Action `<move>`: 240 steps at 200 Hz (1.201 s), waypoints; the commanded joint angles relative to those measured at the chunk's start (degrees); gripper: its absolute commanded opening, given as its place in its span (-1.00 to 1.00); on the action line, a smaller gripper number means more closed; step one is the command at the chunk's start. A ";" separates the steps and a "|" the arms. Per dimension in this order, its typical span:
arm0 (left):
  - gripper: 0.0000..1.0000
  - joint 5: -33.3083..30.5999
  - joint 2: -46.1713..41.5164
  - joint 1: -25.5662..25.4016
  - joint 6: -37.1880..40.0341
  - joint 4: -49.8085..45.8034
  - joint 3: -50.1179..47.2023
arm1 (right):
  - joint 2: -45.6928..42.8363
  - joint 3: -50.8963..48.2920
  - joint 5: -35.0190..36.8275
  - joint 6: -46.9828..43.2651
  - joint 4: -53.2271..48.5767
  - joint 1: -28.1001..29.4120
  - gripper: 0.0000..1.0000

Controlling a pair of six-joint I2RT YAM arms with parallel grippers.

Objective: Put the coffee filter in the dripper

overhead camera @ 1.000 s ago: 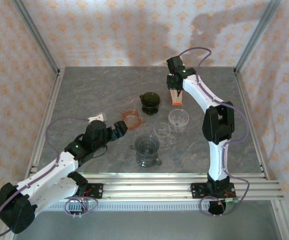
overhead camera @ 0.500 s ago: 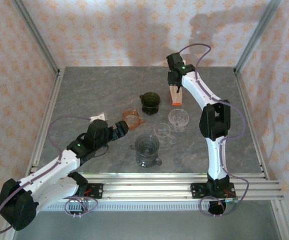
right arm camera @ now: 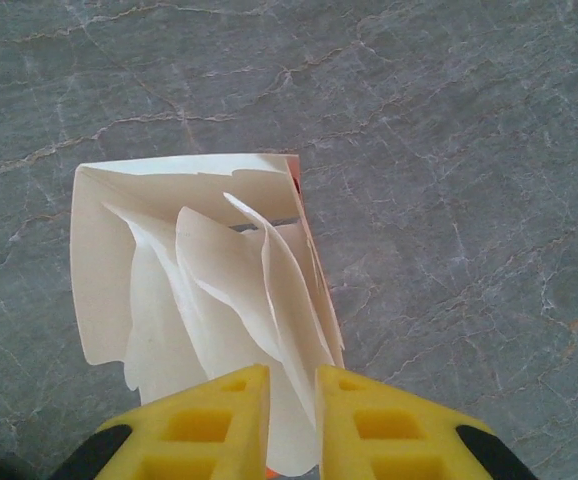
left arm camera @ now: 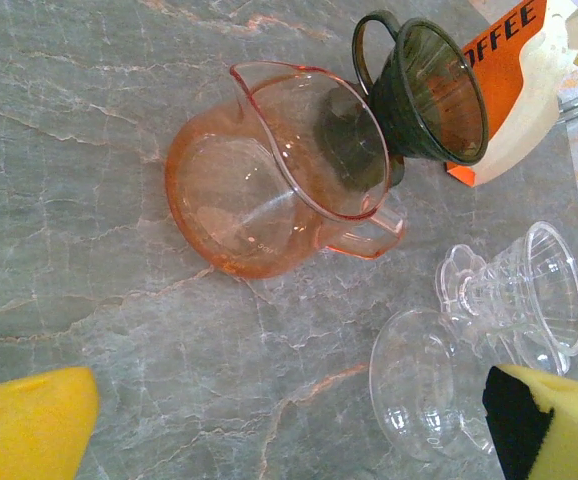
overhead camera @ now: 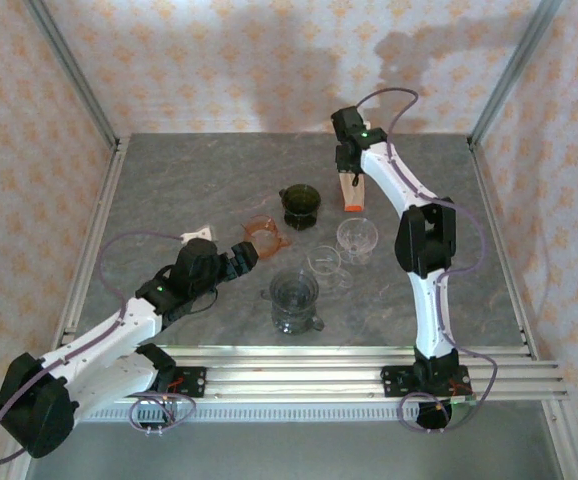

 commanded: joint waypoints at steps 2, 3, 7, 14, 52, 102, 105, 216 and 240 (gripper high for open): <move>0.99 -0.67 0.42 -0.48 0.82 1.42 1.95 | 1.26 2.11 1.42 -0.59 -1.90 -0.26 -0.62; 0.99 -0.71 0.43 -0.50 0.82 1.47 1.97 | 1.26 2.16 1.38 -0.56 -1.89 -0.24 -0.62; 0.99 -0.73 0.47 -0.48 0.81 1.47 1.99 | 1.35 2.26 1.33 -0.52 -1.95 -0.25 -0.62; 0.99 -0.75 0.58 -0.44 0.83 1.52 1.99 | 1.45 2.32 1.29 -0.53 -1.99 -0.26 -0.62; 0.99 -0.72 1.09 -0.44 0.85 1.52 2.07 | 2.03 3.09 1.18 -0.61 -2.17 -0.22 -0.67; 0.99 -0.56 1.48 -0.45 0.74 1.87 1.99 | 2.58 3.62 1.46 -0.79 -2.35 -0.25 -0.79; 0.99 -0.55 1.56 -0.52 0.73 1.87 2.00 | 2.60 3.70 1.50 -0.85 -2.34 -0.22 -0.80; 0.99 -0.30 2.01 -0.48 0.42 2.22 1.81 | -3.76 -0.89 0.28 -0.31 0.86 -0.22 -1.00; 0.99 -0.17 2.02 -0.49 0.38 2.29 1.99 | -6.14 -4.07 0.28 0.20 2.69 -0.26 -1.00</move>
